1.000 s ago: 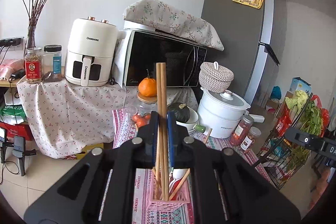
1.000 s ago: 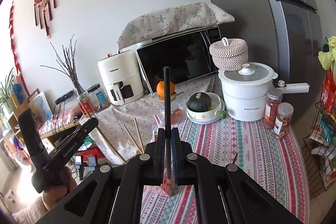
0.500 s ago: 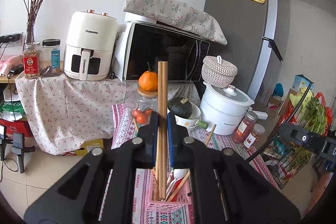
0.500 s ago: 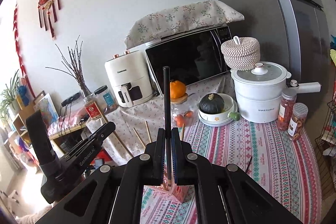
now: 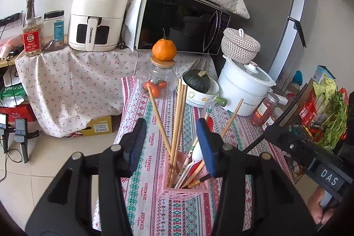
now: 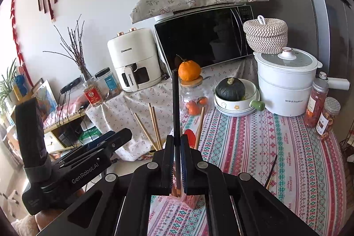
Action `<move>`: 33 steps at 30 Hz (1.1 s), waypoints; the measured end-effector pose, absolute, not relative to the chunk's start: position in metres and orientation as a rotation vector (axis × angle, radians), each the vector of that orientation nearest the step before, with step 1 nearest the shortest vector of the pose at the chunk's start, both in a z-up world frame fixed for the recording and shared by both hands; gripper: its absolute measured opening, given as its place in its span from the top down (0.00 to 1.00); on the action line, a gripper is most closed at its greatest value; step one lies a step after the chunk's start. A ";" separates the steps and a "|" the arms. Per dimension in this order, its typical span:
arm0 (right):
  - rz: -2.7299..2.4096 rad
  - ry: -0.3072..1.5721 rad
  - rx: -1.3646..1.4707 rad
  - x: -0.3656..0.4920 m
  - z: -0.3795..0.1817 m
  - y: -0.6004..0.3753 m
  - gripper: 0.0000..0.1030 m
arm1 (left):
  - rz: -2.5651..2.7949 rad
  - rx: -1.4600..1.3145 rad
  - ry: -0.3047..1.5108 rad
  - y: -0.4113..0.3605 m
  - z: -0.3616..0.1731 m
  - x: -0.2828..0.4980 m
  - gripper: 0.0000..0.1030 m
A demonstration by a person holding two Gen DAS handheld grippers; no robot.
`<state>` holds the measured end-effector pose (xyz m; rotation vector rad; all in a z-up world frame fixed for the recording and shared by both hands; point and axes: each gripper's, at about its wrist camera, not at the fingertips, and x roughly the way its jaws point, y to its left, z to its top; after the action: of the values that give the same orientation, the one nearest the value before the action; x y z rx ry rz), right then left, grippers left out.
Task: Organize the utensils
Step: 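Lift both chopsticks and lower them into the pink basket with both tools, then move the left tool to the last black chopstick and grasp it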
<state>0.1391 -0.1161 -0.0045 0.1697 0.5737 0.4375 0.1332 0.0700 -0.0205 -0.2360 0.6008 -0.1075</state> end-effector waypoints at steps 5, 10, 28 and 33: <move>0.457 0.644 0.154 0.152 -0.021 -0.105 0.93 | -0.092 -0.219 0.659 0.075 -0.027 0.129 0.39; 0.456 0.664 0.145 0.155 -0.028 -0.103 0.80 | -0.086 -0.211 0.707 0.077 -0.032 0.127 0.30; 0.278 0.659 0.160 0.132 -0.024 -0.205 0.14 | -0.188 -0.123 0.874 0.040 -0.042 0.104 0.10; 0.204 0.718 0.130 0.128 -0.038 -0.237 0.13 | -0.263 -0.065 0.901 0.008 -0.046 0.095 0.08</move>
<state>0.1279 -0.2375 -0.0377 0.1299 0.7182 0.2041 0.0948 0.0082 -0.0460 -0.0645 0.9008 -0.2629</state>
